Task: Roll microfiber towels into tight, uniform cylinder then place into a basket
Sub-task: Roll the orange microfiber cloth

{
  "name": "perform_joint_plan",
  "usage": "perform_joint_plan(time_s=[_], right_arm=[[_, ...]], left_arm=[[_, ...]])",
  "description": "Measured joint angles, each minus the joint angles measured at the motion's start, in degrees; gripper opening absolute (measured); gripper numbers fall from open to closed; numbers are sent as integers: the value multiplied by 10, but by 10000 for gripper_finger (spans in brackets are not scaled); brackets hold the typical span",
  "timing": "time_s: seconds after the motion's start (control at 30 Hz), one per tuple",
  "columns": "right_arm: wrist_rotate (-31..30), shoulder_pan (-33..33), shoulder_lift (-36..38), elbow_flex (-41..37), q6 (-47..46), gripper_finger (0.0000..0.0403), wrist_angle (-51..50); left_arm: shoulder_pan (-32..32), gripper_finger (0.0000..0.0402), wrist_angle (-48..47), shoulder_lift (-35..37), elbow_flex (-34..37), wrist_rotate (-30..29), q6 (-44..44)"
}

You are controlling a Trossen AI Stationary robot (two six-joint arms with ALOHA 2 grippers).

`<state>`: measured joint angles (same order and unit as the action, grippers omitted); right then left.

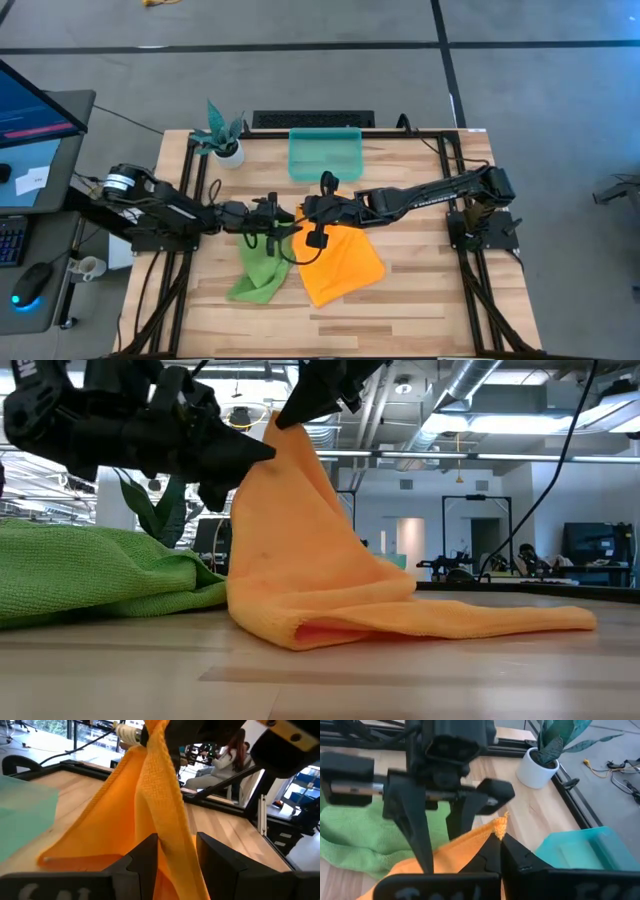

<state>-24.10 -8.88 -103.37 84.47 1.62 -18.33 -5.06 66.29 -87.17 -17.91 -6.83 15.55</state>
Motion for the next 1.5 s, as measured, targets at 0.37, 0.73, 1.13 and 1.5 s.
perform_joint_plan(time_s=[0.37,0.73,1.13,1.5], right_arm=[[-56,-27,0,19,-3,13,-73],[-197,-112,0,67,-33,8,-174],[-338,-155,0,78,-31,9,-196],[-424,-156,5,78,-91,9,-283]], left_arm=[[0,125,-126,-48,-72,6,-13],[0,125,-149,-46,-93,127,-14],[-5,125,-239,-46,-119,249,-24],[-18,125,-240,-46,-119,296,-30]])
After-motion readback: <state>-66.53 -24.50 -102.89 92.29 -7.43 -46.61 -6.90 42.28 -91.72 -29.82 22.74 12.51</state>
